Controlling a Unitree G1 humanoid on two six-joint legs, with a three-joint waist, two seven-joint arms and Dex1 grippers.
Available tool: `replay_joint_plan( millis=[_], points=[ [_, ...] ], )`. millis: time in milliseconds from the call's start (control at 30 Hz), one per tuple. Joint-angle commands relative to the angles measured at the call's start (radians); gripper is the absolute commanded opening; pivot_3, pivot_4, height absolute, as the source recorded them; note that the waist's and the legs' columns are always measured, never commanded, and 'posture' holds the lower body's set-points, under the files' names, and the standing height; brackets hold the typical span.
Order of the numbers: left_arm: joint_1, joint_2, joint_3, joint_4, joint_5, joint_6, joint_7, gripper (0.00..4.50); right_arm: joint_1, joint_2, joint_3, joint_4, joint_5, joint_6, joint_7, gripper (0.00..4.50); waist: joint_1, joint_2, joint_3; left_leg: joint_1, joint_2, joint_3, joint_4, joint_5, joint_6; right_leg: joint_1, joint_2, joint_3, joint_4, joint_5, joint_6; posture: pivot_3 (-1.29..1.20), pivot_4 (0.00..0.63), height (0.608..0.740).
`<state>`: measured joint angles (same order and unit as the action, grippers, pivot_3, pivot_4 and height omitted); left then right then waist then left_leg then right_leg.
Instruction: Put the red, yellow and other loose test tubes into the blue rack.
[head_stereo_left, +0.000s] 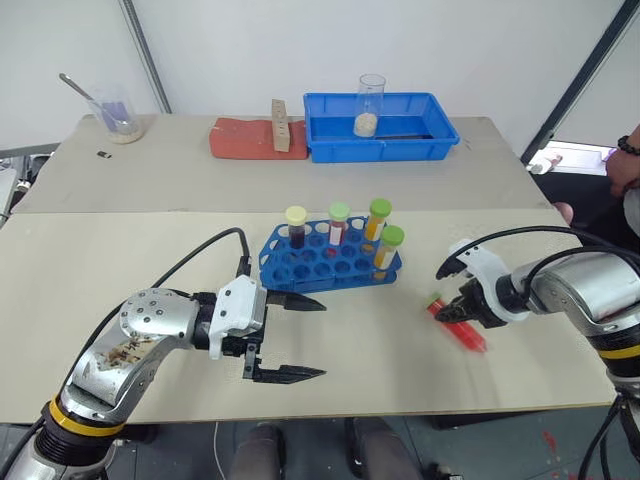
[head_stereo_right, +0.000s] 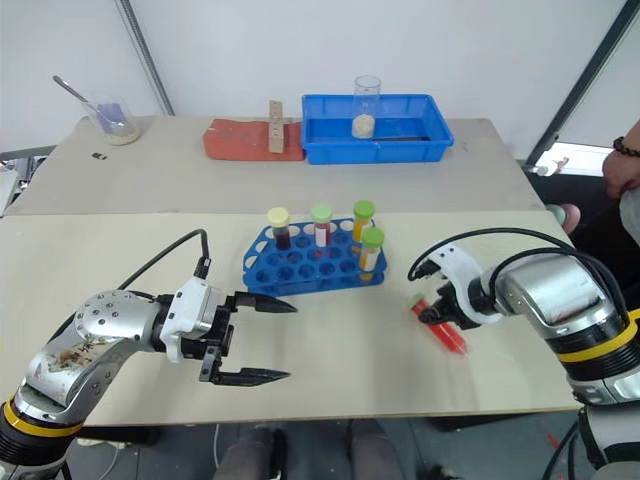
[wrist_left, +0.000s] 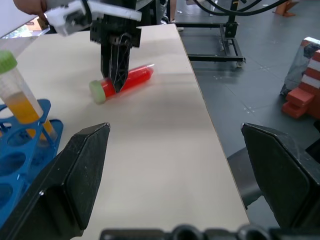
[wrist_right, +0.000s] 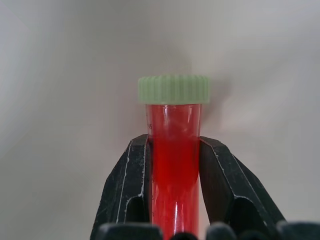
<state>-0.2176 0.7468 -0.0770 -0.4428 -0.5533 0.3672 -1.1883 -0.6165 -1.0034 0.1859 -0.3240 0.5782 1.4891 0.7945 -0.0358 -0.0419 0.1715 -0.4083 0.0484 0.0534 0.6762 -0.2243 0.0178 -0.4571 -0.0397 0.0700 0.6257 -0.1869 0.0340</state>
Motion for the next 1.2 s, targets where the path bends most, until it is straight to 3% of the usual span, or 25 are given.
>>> replay_joint_plan(
  millis=[33,133,233,400,533,767,1200],
  points=[
    [-0.009,-0.011,0.064,0.045,-0.023,-0.042,0.000,4.50,0.034,0.070,-0.257,-0.156,0.134,0.074,0.025,0.96,-0.002,0.000,0.000,0.000,0.000,0.000,0.000,0.000,0.000,0.000,0.000,0.000,0.000,0.000,0.001,0.00,0.150,0.740],
    [-0.013,-0.018,0.103,0.090,-0.033,-0.051,0.001,4.50,0.105,0.209,-0.413,-0.304,0.225,0.067,-0.001,0.96,-0.001,-0.001,0.000,0.001,0.001,-0.001,0.000,0.000,0.000,0.001,0.001,0.000,0.000,0.001,0.002,0.00,0.150,0.740],
    [-0.014,-0.022,0.144,0.108,-0.060,-0.022,0.019,4.50,0.178,0.394,-0.460,-0.419,0.232,-0.081,-0.096,0.96,-0.001,-0.001,0.000,0.000,0.002,-0.002,0.000,0.000,0.000,0.001,0.002,-0.002,0.001,0.001,0.002,0.00,0.150,0.740],
    [0.003,-0.011,0.203,0.151,-0.082,-0.013,0.023,4.50,0.244,0.655,-0.288,-0.399,0.054,-0.465,-0.257,0.96,-0.010,-0.001,0.000,0.001,0.001,-0.001,0.000,0.000,0.000,0.001,0.001,-0.001,0.001,0.002,0.003,0.00,0.150,0.740],
    [0.021,-0.020,0.218,0.178,-0.039,-0.093,0.017,4.50,0.269,0.788,-0.130,-0.279,-0.142,-0.790,-0.329,0.96,-0.011,0.000,0.000,0.001,0.001,-0.001,0.000,0.000,0.000,0.000,0.001,-0.001,0.002,0.001,0.001,0.00,0.150,0.740],
    [0.008,-0.038,0.225,0.160,-0.061,-0.084,0.047,4.50,0.291,0.895,-0.033,-0.027,-0.367,-1.226,-0.406,0.96,-0.007,0.000,0.000,0.000,0.001,0.000,0.000,0.000,0.000,0.000,0.001,-0.001,0.001,0.001,0.000,0.00,0.150,0.740],
    [0.026,-0.026,0.242,0.126,-0.087,-0.065,0.056,4.50,0.313,0.981,-0.015,0.238,-0.508,-1.538,-0.510,0.96,-0.010,0.000,0.000,0.002,0.001,-0.001,-0.001,0.000,0.000,0.000,0.001,-0.001,0.003,0.001,-0.001,0.00,0.150,0.740]
  ],
)
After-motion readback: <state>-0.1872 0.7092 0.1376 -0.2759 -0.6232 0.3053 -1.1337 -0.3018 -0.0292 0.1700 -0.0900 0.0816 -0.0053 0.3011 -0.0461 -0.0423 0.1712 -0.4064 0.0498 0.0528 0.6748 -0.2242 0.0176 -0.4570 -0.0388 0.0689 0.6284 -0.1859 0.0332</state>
